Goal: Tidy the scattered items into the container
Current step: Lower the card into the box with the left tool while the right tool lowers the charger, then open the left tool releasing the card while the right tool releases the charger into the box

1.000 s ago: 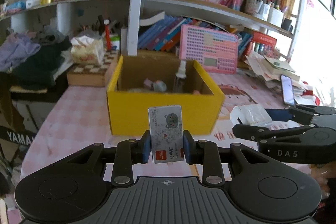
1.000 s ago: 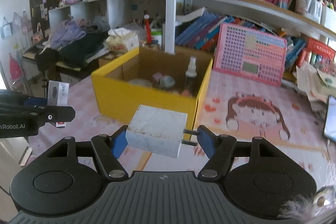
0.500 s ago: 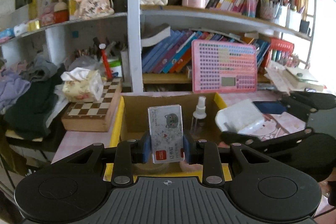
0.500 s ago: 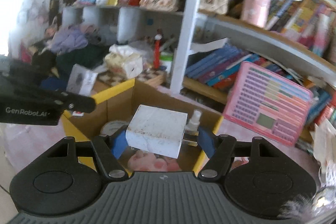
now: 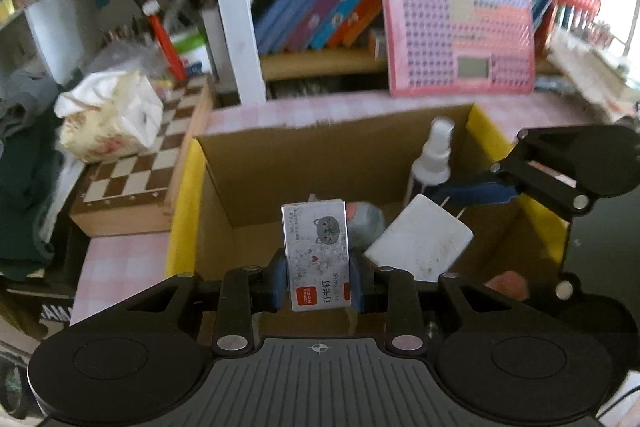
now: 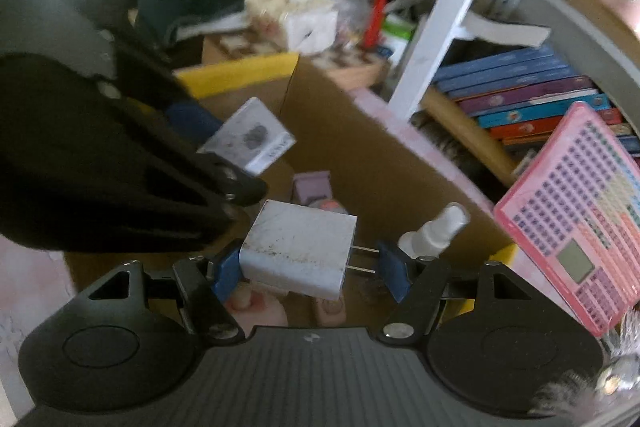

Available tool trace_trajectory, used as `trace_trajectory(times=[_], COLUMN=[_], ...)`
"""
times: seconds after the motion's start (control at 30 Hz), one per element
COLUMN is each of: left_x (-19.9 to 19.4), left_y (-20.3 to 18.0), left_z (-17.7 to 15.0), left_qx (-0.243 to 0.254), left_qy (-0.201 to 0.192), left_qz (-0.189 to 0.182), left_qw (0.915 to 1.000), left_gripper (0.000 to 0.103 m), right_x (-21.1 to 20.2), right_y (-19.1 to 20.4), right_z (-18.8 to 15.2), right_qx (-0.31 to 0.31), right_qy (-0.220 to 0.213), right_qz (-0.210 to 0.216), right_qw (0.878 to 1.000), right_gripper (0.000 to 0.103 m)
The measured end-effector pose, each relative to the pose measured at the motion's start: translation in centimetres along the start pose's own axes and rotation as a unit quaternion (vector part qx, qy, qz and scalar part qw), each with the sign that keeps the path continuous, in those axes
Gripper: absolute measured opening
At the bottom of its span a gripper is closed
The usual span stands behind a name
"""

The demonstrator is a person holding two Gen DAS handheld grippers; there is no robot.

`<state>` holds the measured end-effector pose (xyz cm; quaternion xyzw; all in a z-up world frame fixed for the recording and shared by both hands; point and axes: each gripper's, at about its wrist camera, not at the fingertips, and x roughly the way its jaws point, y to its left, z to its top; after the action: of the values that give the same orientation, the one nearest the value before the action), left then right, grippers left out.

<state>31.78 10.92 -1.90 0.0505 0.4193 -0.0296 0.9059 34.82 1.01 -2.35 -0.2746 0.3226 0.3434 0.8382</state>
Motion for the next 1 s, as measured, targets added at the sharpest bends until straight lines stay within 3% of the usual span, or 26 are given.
trace_trajectory(times=[0.17,0.5,0.87,0.97,1.0], left_x=[2.2,3.8,3.5,3.0,2.8], left_y=[-0.5,-0.1,-0.2,-0.4,-0.5], left_z=[0.2,0.8,0.7,0.6,0.7], left_qx=[0.005,-0.001,-0.003,-0.003,-0.004], left_qy=[0.029,0.066,0.058,0.048,0.045], left_qz=[0.002,0.003,0.009,0.019,0.024], left_qw=[0.9996,0.9978,0.9983,0.9986,0.9987], left_gripper=[0.029,0.030,0.033,0.045,0.055], right_x=[1.1,2.1,1.9,1.6,1.4], right_y=[0.2,0.5,0.4,0.4,0.4], right_z=[0.4,1.0,1.2,1.2,1.1], right_qx=[-0.015,-0.036,-0.034,-0.038,-0.039], right_qy=[0.043,0.069,0.051,0.041,0.037], right_qz=[0.036,0.048,0.048,0.045,0.046], right_qw=[0.998,0.996,0.997,0.997,0.998], right_gripper=[0.069,0.069,0.069,0.079,0.084])
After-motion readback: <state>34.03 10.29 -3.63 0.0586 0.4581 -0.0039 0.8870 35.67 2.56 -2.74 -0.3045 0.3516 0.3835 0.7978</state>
